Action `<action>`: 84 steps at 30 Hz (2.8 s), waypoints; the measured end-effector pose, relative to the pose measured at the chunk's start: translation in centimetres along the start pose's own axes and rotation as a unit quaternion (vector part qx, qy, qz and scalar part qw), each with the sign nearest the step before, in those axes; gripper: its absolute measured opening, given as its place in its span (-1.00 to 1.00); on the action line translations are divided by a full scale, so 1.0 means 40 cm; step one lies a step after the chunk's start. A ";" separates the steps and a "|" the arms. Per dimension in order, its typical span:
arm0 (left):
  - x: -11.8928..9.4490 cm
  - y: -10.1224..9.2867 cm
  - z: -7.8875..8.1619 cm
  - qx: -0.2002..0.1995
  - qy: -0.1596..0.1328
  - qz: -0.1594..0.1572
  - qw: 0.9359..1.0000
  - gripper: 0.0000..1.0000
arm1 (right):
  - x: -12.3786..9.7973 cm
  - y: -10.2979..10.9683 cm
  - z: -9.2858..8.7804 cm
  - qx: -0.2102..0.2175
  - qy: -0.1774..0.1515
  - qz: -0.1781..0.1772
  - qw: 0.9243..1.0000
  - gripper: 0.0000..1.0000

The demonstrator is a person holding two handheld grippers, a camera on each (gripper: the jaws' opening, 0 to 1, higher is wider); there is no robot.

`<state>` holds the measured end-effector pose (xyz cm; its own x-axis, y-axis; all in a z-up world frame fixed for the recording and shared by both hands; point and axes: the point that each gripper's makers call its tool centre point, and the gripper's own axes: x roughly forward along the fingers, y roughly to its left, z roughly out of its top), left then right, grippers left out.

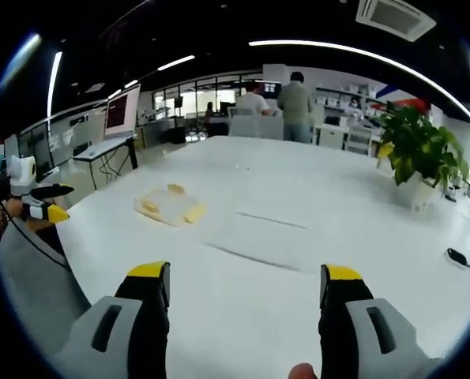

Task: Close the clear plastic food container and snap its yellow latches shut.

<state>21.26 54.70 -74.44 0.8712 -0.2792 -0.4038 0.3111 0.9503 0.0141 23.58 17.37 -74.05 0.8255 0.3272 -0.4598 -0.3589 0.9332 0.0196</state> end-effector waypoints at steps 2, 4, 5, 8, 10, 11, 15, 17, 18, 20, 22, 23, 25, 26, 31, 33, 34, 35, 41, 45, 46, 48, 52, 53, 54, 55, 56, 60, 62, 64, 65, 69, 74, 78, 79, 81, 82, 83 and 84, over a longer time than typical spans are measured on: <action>0.000 0.000 -0.001 0.000 0.001 0.000 1.000 0.87 | 0.000 0.001 0.000 0.001 0.000 0.000 1.000 0.52; 0.001 0.001 -0.003 0.001 0.003 0.000 1.000 0.87 | 0.001 0.001 -0.002 0.001 0.002 0.000 1.000 0.51; 0.001 0.001 -0.004 0.001 0.003 0.000 1.000 0.87 | 0.002 0.001 -0.003 0.001 0.003 0.000 1.000 0.51; 0.002 0.001 -0.006 0.000 0.007 0.000 1.000 0.87 | 0.003 0.001 -0.003 0.003 0.003 0.001 1.000 0.51; 0.003 0.003 -0.004 -0.003 0.004 -0.001 1.000 0.87 | 0.005 0.001 -0.003 0.004 0.003 0.001 1.000 0.51; 0.003 0.003 -0.003 -0.003 0.004 -0.001 1.000 0.87 | 0.006 0.002 -0.004 0.004 0.005 0.002 1.000 0.51; 0.004 0.003 -0.003 0.004 0.007 0.001 1.000 0.86 | 0.008 0.002 -0.005 0.004 0.008 0.002 1.000 0.51; 0.006 0.003 0.001 0.002 0.006 -0.001 1.000 0.86 | 0.010 0.000 -0.003 0.007 0.007 0.002 1.000 0.51; 0.009 0.000 0.002 -0.001 0.006 -0.009 1.000 0.86 | 0.011 0.000 -0.003 0.008 0.007 0.002 1.000 0.51; 0.013 -0.005 0.001 -0.004 0.010 -0.017 1.000 0.86 | 0.013 -0.004 -0.002 0.009 0.007 0.000 1.000 0.50; 0.016 0.000 0.006 0.007 0.008 -0.015 1.000 0.86 | 0.016 -0.008 0.003 0.010 0.006 -0.002 1.000 0.50; 0.021 0.007 0.010 0.014 0.009 -0.014 1.000 0.87 | 0.019 -0.010 0.009 0.011 0.004 -0.003 1.000 0.50; 0.029 0.016 0.018 0.021 0.011 -0.017 1.000 0.87 | 0.025 -0.009 0.018 0.010 0.003 -0.001 1.000 0.50; 0.031 0.020 0.022 0.024 0.010 -0.018 1.000 0.88 | 0.027 -0.009 0.021 0.007 0.002 -0.001 1.000 0.50; 0.056 0.062 0.043 0.068 0.018 -0.014 0.997 0.87 | 0.051 -0.010 0.051 -0.014 -0.001 0.002 1.000 0.48; 0.074 0.078 0.052 0.090 0.022 -0.015 0.996 0.86 | 0.069 -0.007 0.073 -0.026 -0.005 0.008 1.000 0.48; 0.087 0.088 0.057 0.103 0.026 -0.016 0.994 0.86 | 0.082 -0.003 0.087 -0.038 -0.007 0.013 0.999 0.48; 0.096 0.093 0.061 0.112 0.029 -0.016 0.993 0.85 | 0.092 0.000 0.096 -0.047 -0.008 0.016 0.999 0.47; 0.175 0.118 0.092 0.172 0.044 -0.035 0.983 0.87 | 0.178 0.046 0.153 -0.108 -0.009 0.055 0.993 0.47; 0.237 0.129 0.106 0.234 0.060 -0.045 0.969 0.85 | 0.250 0.088 0.190 -0.180 -0.013 0.093 0.979 0.48; 0.248 0.131 0.108 0.241 0.061 -0.047 0.967 0.84 | 0.264 0.097 0.197 -0.192 -0.013 0.100 0.976 0.48; 0.276 0.131 0.108 0.254 0.071 -0.052 0.963 0.83 | 0.296 0.113 0.204 -0.221 -0.004 0.109 0.969 0.46; 0.327 0.121 0.102 0.287 0.086 -0.073 0.951 0.82 | 0.346 0.152 0.213 -0.301 -0.005 0.134 0.944 0.45; 0.336 0.122 0.101 0.294 0.089 -0.073 0.949 0.82 | 0.355 0.156 0.207 -0.314 0.004 0.138 0.939 0.44; 0.348 0.122 0.098 0.309 0.096 -0.078 0.943 0.82 | 0.369 0.161 0.202 -0.334 0.012 0.143 0.931 0.42; 0.357 0.121 0.099 0.318 0.096 -0.081 0.940 0.82 | 0.378 0.167 0.201 -0.345 0.013 0.147 0.927 0.42; 0.367 0.121 0.095 0.333 0.104 -0.086 0.933 0.81 | 0.390 0.172 0.196 -0.360 0.018 0.153 0.920 0.42; 0.399 0.131 0.088 0.384 0.131 -0.092 0.909 0.81 | 0.423 0.194 0.185 -0.399 0.033 0.177 0.899 0.42; 0.420 0.133 0.097 0.402 0.131 -0.095 0.901 0.81 | 0.445 0.202 0.185 -0.417 0.036 0.181 0.890 0.43; 0.438 0.134 0.104 0.406 0.132 -0.102 0.898 0.81 | 0.463 0.205 0.181 -0.431 0.042 0.184 0.882 0.42; 0.450 0.140 0.108 0.411 0.138 -0.101 0.895 0.78 | 0.477 0.211 0.175 -0.438 0.047 0.190 0.877 0.41; 0.496 0.139 0.109 0.440 0.148 -0.124 0.877 0.77 | 0.520 0.225 0.150 -0.460 0.074 0.209 0.860 0.41; 0.533 0.146 0.095 0.472 0.173 -0.138 0.853 0.86 | 0.554 0.241 0.150 -0.484 0.075 0.219 0.844 0.34; 0.554 0.135 0.093 0.467 0.170 -0.149 0.855 0.86 | 0.578 0.246 0.131 -0.478 0.089 0.231 0.843 0.36; 0.558 0.133 0.089 0.469 0.171 -0.151 0.853 0.85 | 0.582 0.247 0.124 -0.479 0.094 0.234 0.841 0.35; 0.563 0.129 0.074 0.480 0.181 -0.160 0.843 0.84 | 0.585 0.255 0.100 -0.475 0.113 0.253 0.835 0.37; 0.566 0.127 0.071 0.484 0.180 -0.161 0.841 0.84 | 0.585 0.258 0.089 -0.472 0.121 0.260 0.833 0.39; 0.567 0.124 0.067 0.486 0.182 -0.164 0.839 0.84 | 0.591 0.258 0.080 -0.475 0.128 0.262 0.830 0.40; 0.568 0.121 0.065 0.484 0.183 -0.168 0.839 0.84 | 0.596 0.255 0.073 -0.482 0.134 0.262 0.825 0.38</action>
<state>43.56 52.59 -81.16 0.5523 -0.2792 -0.7855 0.8331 0.2186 0.5081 40.87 35.11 -82.20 0.3678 0.4828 -0.7947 -0.9223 0.0801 -0.3782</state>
